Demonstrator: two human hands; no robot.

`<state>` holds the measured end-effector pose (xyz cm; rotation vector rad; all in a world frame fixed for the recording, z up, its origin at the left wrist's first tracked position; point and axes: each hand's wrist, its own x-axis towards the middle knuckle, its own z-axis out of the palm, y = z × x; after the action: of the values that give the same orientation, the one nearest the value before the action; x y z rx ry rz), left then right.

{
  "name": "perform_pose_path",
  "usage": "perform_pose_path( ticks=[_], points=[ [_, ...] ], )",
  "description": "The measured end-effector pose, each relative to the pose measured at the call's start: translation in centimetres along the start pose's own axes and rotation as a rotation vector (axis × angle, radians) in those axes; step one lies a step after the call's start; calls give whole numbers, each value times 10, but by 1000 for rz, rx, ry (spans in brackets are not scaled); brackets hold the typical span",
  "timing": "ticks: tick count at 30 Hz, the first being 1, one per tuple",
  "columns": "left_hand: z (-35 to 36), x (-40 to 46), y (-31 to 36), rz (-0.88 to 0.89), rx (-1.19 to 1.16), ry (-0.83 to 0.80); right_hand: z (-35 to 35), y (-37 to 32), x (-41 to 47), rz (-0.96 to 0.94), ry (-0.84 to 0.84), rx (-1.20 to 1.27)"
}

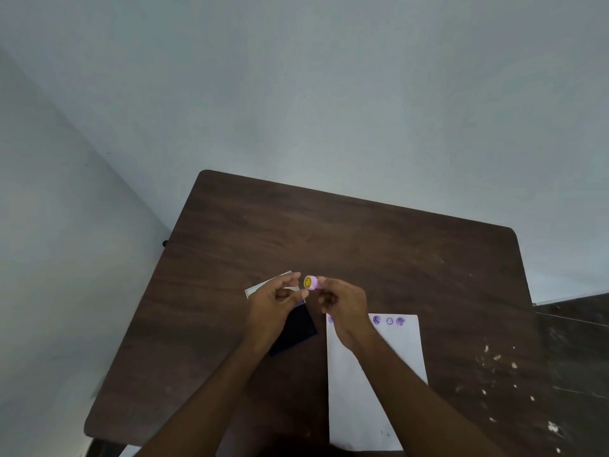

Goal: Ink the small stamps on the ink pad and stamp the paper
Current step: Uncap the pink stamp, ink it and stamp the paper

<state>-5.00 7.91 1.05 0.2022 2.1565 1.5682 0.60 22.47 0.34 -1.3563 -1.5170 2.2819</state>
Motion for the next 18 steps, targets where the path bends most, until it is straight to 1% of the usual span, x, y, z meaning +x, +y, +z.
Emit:
perform_pose_path(
  ticks=[4,6,9,12,18],
  points=[
    [6,-7,9,83,32,-11,-3,8,-9,55,-82,75],
    [8,-11,11,121,62,2,-5,9,-13,54,-126,112],
    [8,-14,12,177,105,11,-9,9,-17,79,-224,181],
    [9,-17,14,184,154,-12,-15,10,-16,171,-301,253],
    [11,-21,20,230,188,22,-20,8,-18,211,-443,314]
  ],
)
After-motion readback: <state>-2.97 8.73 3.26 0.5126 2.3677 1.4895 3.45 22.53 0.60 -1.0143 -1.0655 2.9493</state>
